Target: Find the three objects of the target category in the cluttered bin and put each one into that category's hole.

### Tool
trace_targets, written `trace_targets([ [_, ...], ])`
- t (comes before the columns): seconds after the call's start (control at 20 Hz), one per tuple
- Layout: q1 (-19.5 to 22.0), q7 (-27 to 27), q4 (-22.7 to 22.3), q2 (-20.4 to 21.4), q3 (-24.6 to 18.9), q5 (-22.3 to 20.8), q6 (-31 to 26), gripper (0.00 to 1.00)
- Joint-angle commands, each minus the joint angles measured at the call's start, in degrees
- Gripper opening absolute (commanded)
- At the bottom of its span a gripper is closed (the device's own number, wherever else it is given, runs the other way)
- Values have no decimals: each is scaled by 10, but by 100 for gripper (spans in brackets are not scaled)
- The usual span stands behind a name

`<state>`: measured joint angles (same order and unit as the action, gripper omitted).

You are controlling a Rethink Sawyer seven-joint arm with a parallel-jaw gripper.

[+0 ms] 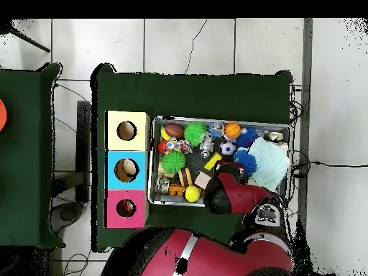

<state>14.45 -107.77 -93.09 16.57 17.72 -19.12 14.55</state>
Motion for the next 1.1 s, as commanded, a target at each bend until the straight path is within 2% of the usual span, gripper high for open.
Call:
trace_targets([
  [0.05,16,-26,-3,11,12,-19,-79,0],
  [0.15,19,-30,-11,12,3,-26,-79,0],
  [0.25,50,-27,-36,34,-46,-45,-100,0],
  [0.4,126,2,-62,63,-134,-62,-174,0],
  [0.45,139,9,-69,65,-149,-63,-192,0],
  [0.8,181,30,-75,57,-193,-27,-302,0],
  [0.95,180,20,-78,58,-197,-41,-278,0],
  [1.0,176,9,-77,59,-195,-51,-266,100],
  [1.1,168,4,-77,59,-187,-55,-252,100],
])
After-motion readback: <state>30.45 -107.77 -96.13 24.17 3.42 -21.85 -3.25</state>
